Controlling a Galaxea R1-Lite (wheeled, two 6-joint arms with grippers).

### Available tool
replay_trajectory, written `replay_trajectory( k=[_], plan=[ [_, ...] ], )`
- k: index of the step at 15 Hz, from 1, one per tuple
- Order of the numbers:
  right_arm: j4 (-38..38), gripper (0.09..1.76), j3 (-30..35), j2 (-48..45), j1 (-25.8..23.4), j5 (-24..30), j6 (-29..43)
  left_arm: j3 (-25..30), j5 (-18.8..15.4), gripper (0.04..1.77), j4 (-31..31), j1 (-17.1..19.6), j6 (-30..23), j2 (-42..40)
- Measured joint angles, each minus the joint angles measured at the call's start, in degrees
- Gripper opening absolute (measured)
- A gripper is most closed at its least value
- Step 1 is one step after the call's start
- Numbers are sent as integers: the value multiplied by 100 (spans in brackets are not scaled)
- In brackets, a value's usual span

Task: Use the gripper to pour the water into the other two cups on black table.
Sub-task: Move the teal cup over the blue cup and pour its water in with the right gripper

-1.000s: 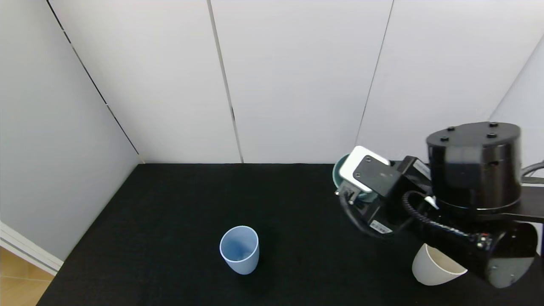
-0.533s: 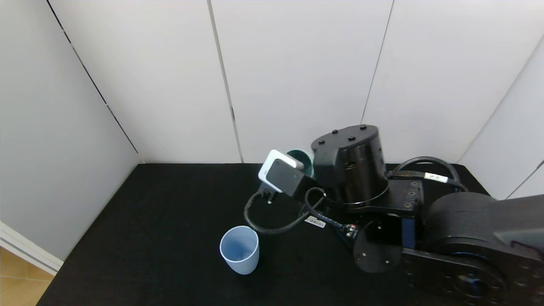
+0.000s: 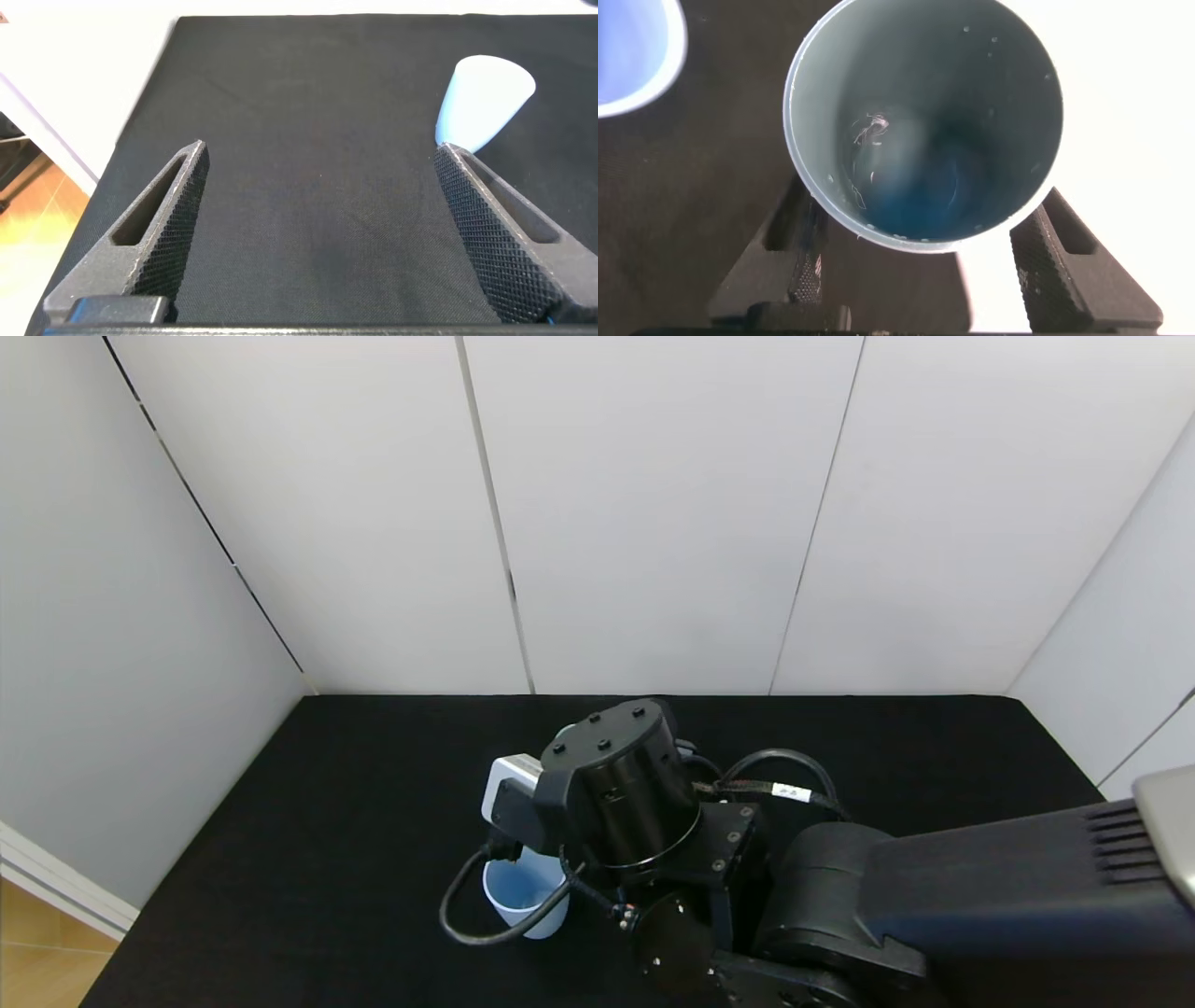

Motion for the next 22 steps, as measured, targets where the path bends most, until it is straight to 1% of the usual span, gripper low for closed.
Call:
replay_trajectory(
  k=[6, 12, 15, 18, 20, 22],
  plan=[
    [-11, 116, -474, 457, 184, -9, -789, 0, 0, 172, 0, 0, 0, 0],
    [-13, 116, -642, 703, 229, -17, -1773, 0, 0, 172, 0, 0, 0, 0],
    [-13, 116, -762, 733, 221, -212, -2288, 0, -1, 172, 0, 0, 0, 0],
    [-5, 116, -855, 755, 215, -279, -2793, 0, 0, 172, 0, 0, 0, 0],
    [-18, 116, -863, 755, 218, -494, -3104, 0, 0, 172, 0, 0, 0, 0],
    [-24, 116, -867, 752, 227, -590, -3390, 0, 0, 172, 0, 0, 0, 0]
  ],
)
